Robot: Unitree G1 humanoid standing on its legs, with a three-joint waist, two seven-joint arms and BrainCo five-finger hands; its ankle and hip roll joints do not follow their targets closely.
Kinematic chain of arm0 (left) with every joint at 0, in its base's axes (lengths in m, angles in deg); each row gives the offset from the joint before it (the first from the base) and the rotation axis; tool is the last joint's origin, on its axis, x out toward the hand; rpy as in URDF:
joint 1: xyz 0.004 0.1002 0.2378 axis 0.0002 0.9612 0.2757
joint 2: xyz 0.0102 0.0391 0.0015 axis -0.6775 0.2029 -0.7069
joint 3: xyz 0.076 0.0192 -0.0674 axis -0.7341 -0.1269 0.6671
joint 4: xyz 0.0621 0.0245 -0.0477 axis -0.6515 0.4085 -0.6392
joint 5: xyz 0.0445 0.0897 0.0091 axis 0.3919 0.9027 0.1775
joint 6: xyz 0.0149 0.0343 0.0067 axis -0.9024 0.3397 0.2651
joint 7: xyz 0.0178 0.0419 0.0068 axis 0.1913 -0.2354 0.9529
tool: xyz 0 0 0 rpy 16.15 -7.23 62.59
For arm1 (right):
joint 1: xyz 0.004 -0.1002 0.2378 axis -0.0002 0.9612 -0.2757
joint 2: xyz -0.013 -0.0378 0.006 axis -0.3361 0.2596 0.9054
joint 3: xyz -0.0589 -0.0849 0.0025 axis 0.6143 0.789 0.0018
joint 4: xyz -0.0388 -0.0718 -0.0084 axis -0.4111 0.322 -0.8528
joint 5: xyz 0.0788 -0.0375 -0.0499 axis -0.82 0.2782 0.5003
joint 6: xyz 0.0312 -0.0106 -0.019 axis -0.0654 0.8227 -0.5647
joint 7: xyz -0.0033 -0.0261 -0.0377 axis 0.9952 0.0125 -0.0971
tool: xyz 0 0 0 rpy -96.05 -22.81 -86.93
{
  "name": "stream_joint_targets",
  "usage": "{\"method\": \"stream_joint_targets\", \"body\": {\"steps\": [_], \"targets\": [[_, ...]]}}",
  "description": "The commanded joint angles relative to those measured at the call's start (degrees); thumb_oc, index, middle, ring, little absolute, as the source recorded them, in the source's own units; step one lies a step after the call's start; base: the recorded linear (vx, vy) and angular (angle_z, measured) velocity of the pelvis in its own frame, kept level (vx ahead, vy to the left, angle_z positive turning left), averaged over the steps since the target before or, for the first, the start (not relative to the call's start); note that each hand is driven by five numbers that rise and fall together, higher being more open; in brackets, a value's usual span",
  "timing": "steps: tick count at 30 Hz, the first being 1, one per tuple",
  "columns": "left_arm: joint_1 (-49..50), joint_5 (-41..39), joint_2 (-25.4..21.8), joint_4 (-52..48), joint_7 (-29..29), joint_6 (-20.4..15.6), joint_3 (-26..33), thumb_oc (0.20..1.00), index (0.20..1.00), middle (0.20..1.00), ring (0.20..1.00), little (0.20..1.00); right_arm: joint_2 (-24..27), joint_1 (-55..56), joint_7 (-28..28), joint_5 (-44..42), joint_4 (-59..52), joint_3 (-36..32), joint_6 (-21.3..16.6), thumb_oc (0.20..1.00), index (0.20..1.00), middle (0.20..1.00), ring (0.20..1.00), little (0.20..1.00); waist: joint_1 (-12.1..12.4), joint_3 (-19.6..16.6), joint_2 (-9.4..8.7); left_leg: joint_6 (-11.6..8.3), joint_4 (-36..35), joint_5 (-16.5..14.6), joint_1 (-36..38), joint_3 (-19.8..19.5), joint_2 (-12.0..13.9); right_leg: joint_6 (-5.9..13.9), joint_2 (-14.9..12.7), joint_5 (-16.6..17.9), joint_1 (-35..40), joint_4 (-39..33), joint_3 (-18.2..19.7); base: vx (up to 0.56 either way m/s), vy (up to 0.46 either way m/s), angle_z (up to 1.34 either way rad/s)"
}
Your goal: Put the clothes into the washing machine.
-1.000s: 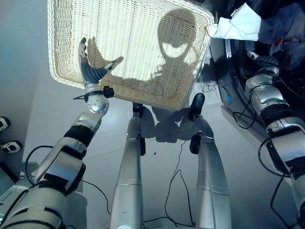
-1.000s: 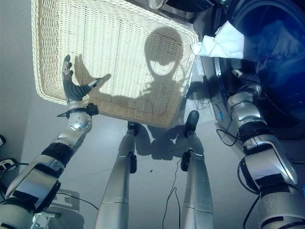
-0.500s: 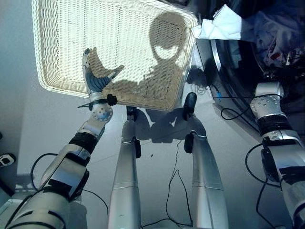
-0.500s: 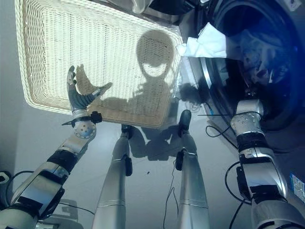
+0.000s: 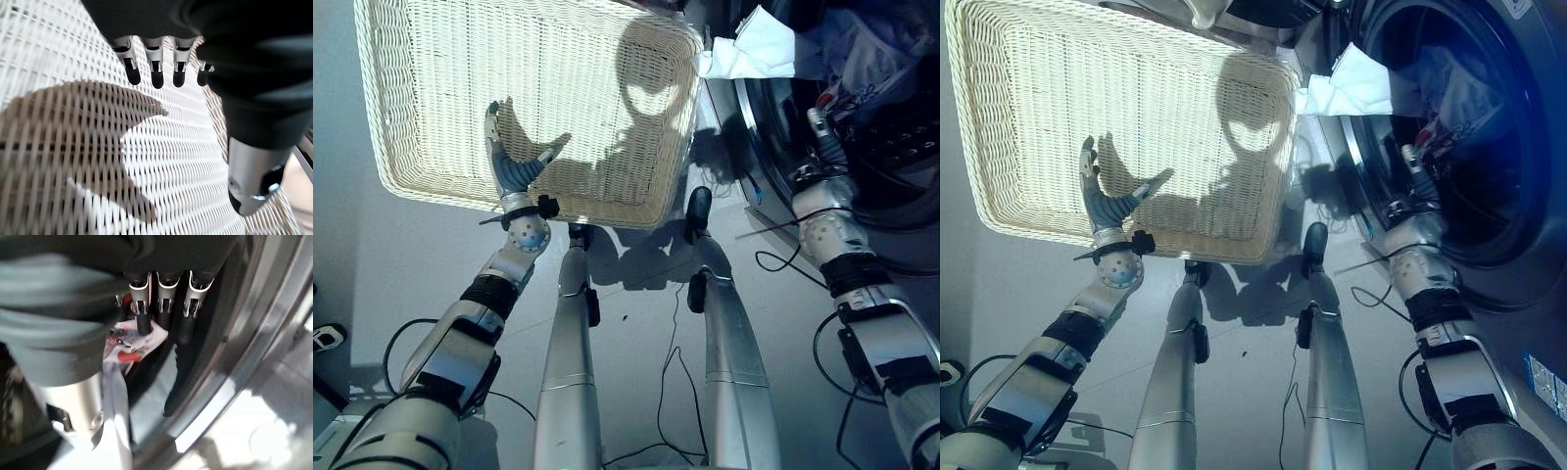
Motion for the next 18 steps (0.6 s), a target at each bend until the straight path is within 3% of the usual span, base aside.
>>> {"method": "stream_joint_targets", "body": {"steps": [1,5,9,12,18], "targets": [[0.7,2.9,1.0,-2.1,2.3,-1.4,3.6,1.000,1.000,1.000,1.000,1.000,0.9,3.5,-10.5,23.8,-5.2,2.8,4.4,1.000,1.000,1.000,1.000,1.000,0.9,-0.9,1.69,3.88,4.2,-2.1,-2.5,1.0,-5.2,2.70,4.6,2.0,1.3,-1.1,-3.2,0.00,-0.004,-0.04],[-0.2,2.6,0.9,-1.7,0.8,-1.1,4.0,1.000,1.000,1.000,1.000,1.000,4.3,-0.5,-14.8,39.1,-7.0,5.1,9.9,1.000,1.000,1.000,1.000,1.000,1.3,-0.9,2.10,3.98,5.1,-2.5,-2.8,0.8,-5.4,3.13,4.1,1.6,1.0,-0.1,-3.3,0.00,-0.006,0.00],[-1.4,1.6,0.4,-0.9,-0.6,-1.2,3.9,1.000,1.000,1.000,1.000,1.000,6.4,-4.4,-17.9,46.8,-6.0,7.8,12.5,1.000,1.000,1.000,1.000,1.000,1.7,-0.9,2.46,4.07,5.7,-2.9,-3.0,0.5,-5.7,3.36,3.7,1.1,0.8,0.5,-3.6,0.00,-0.013,0.03],[-1.6,1.4,-0.1,-0.7,-1.2,-1.3,3.8,1.000,1.000,1.000,1.000,1.000,8.0,-6.1,-19.3,51.1,-5.6,9.3,13.1,1.000,1.000,1.000,1.000,1.000,2.0,-0.9,2.49,4.25,6.1,-3.2,-3.1,0.4,-5.8,3.43,3.4,1.0,0.8,0.9,-3.9,0.00,0.000,0.00],[-1.8,0.9,-0.9,-0.9,-1.6,-1.1,3.3,1.000,1.000,1.000,1.000,1.000,10.3,-8.1,-24.2,49.6,-4.8,10.6,13.6,1.000,1.000,1.000,1.000,1.000,2.3,-0.9,2.49,4.45,6.6,-3.7,-3.0,0.0,-6.0,3.40,3.1,0.6,0.8,1.2,-4.3,0.00,-0.015,0.05]]}}
